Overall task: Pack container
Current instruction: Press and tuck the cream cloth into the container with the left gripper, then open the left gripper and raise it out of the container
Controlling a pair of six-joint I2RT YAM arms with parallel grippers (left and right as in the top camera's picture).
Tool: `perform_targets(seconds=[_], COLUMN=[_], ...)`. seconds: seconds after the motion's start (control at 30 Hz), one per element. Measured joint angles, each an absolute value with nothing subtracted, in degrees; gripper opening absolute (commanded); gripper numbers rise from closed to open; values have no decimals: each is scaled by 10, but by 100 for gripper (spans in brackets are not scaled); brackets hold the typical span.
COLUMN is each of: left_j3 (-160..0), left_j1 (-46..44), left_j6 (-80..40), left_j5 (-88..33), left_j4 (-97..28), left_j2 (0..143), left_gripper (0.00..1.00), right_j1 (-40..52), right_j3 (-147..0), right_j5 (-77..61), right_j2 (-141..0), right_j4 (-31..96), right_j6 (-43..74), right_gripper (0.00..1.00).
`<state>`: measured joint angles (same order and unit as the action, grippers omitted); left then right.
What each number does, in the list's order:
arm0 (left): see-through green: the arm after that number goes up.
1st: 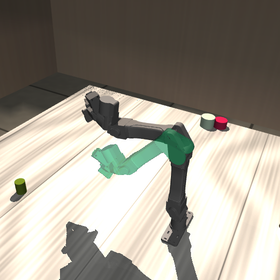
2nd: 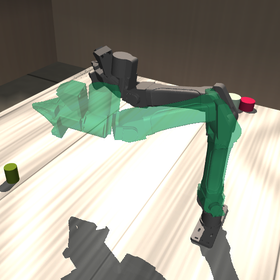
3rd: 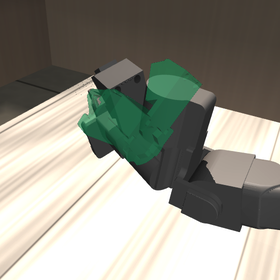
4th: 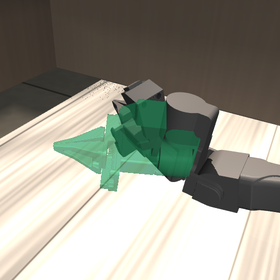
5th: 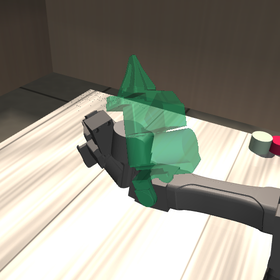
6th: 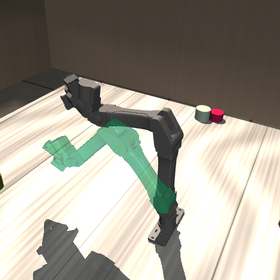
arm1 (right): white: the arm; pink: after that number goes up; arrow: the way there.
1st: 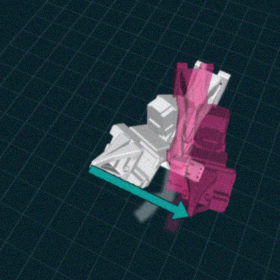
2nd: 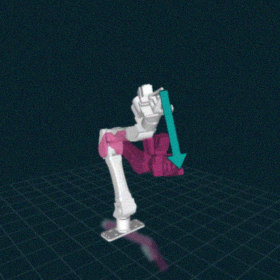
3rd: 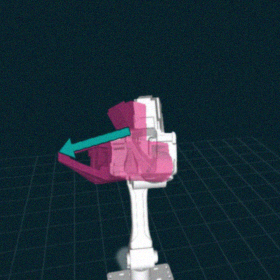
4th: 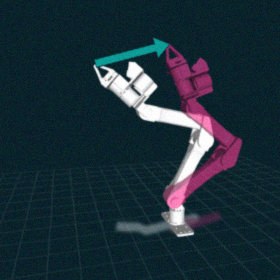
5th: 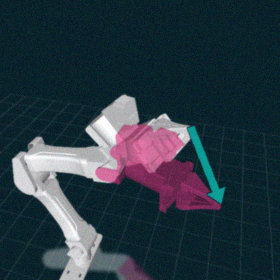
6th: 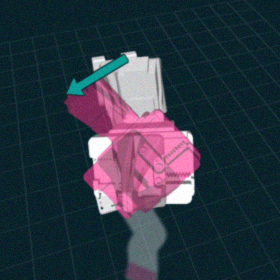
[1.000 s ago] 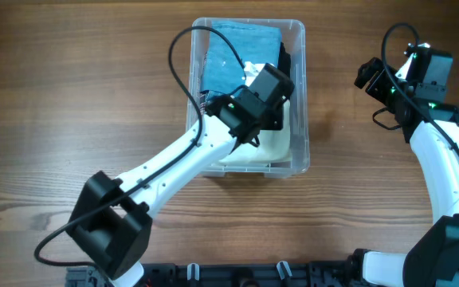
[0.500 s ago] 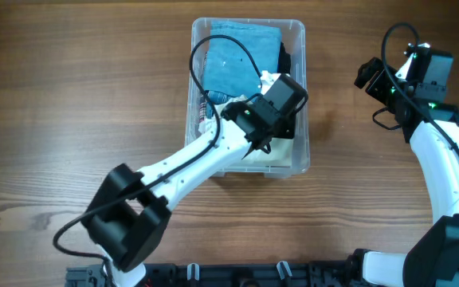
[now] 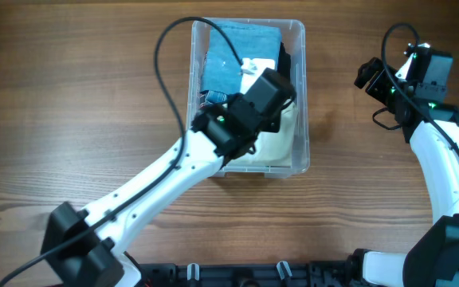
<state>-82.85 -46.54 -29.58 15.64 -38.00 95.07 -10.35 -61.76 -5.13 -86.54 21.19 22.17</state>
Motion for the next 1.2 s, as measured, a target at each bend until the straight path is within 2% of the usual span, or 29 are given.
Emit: perform_targets(seconds=[0.37, 0.63, 0.83, 0.87, 0.9, 1.03, 1.1, 1.13, 1.2], left_j3=[-827, -827, -827, -827, -827, -827, -827, -827, -827], left_j1=[-459, -457, -414, -404, -395, -389, -389, -389, -389], left_j6=[-296, -296, -296, -296, -296, -295, -290, -290, -290], left_j5=[107, 118, 119, 120, 121, 126, 131, 135, 136], left_j4=[-396, -406, -423, -423, -422, -420, -415, -415, -415], left_j2=[1036, 1044, 1044, 1044, 1044, 1044, 1044, 1042, 1034], left_gripper=[4, 7, 7, 11, 20, 43, 49, 55, 79], right_j1=[-103, -103, -103, -103, -103, -103, -103, -103, -103], right_j3=[-618, -618, -618, -618, -618, -618, -618, -618, -618], right_j5=[-51, -51, -51, -51, -51, -51, -51, -51, -51], right_j2=[-865, -865, -865, -865, -865, -865, -865, -865, -865], right_j4=[212, 212, 212, 212, 212, 212, 212, 212, 212], right_j6=[222, 222, 222, 222, 222, 222, 222, 222, 222], right_gripper=[100, 100, 100, 100, 100, 100, 100, 100, 100])
